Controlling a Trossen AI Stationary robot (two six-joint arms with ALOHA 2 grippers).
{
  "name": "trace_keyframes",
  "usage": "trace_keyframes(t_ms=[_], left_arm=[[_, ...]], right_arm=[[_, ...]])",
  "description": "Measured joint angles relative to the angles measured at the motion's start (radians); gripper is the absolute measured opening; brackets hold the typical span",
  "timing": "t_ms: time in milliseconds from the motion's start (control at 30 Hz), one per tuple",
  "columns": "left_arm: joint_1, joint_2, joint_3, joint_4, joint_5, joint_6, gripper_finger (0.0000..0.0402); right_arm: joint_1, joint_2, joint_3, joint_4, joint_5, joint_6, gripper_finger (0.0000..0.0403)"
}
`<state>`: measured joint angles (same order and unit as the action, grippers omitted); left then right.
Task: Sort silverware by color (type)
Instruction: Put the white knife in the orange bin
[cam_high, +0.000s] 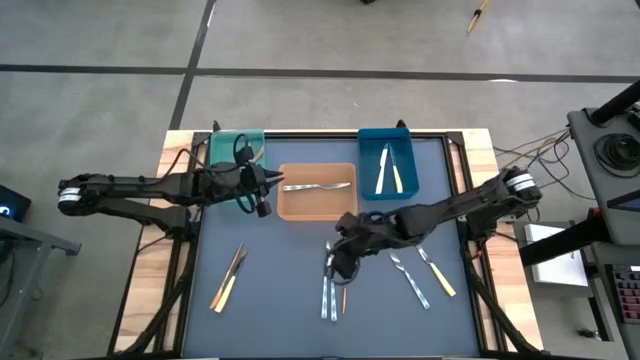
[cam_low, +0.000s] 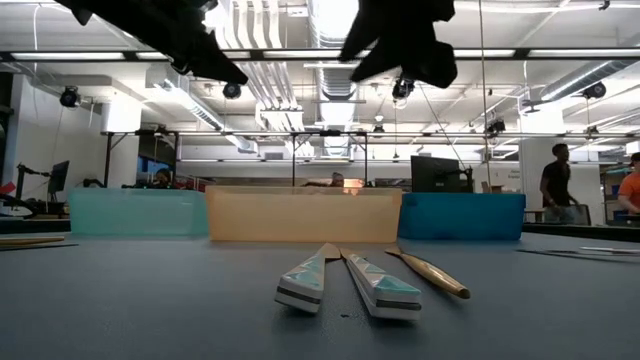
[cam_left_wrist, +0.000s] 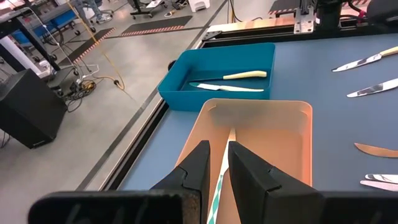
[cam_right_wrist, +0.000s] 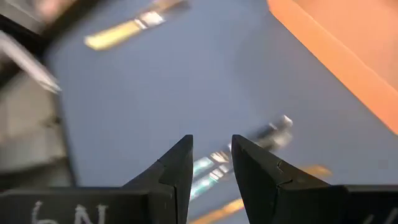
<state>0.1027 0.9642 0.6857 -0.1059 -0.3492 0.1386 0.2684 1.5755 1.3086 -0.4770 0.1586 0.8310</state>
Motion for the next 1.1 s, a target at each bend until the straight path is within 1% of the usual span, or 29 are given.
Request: trace_keyframes(t_ms=[133,267,500,667,767,933,1100], left_arm=[[0.0,0.0,0.0,-0.007,0.0,-0.005,0.004],[0.0,0.0,0.0,-0.007,0.0,-0.008,0.004],[0.0,0.0,0.0,-0.007,0.0,-0.008,0.004],[0.0,0.0,0.0,-0.011,0.0,-0.009,0.004],[0.0,0.0,0.0,-0.013,0.0,-0.009,0.004],[0.0,-0.001,0.0,-0.013,0.0,-0.008,0.004],[0.0,-0.001,0.0,-0.012,-0.001,0.007,0.004]], right_arm=[[0.0,0.086,0.139,-0.245,0.0,0.006,0.0102],[0.0,0.14,0.231,-0.435,0.0,0.021,0.0102],[0.001,0.128,0.235,-0.649,-0.008,0.12,0.0092],[0.028,0.104,0.217,-0.815,-0.009,0.205,0.0079],[0.049,0.084,0.193,-0.844,-0.015,0.242,0.007],[0.089,0.025,0.109,-0.845,-0.084,0.296,0.0059],[0.141,-0.067,-0.017,-0.778,-0.118,0.349,0.0049]])
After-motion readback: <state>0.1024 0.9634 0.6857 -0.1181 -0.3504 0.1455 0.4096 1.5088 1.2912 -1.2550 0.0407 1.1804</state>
